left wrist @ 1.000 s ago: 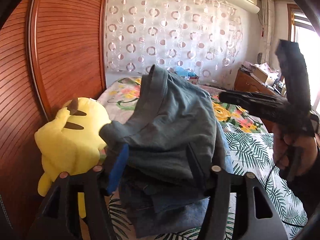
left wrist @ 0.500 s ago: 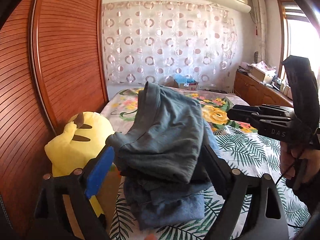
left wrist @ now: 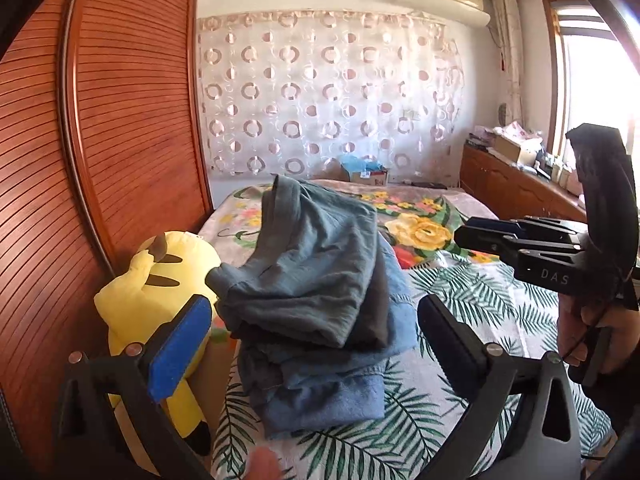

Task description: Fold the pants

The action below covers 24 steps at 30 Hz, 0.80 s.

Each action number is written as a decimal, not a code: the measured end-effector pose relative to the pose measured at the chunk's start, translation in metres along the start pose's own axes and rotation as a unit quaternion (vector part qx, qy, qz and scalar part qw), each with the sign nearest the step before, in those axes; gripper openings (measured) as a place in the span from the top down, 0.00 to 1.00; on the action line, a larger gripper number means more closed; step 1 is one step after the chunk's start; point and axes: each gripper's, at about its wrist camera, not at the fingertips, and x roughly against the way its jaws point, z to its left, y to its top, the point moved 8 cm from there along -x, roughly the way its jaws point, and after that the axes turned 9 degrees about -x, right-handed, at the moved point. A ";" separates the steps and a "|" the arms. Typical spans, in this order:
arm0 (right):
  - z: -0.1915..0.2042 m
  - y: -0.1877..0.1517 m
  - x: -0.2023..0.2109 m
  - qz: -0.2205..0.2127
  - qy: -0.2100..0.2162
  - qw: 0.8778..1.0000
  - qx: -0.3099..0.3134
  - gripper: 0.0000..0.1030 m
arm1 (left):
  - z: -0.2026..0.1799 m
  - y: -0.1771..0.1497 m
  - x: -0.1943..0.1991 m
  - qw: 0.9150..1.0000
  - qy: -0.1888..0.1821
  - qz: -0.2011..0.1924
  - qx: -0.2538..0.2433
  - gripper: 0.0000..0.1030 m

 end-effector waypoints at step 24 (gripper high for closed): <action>0.010 -0.044 0.092 -0.038 -0.098 0.994 -0.037 0.33 | -0.076 -0.004 0.034 0.999 -0.050 -0.006 -0.015 0.00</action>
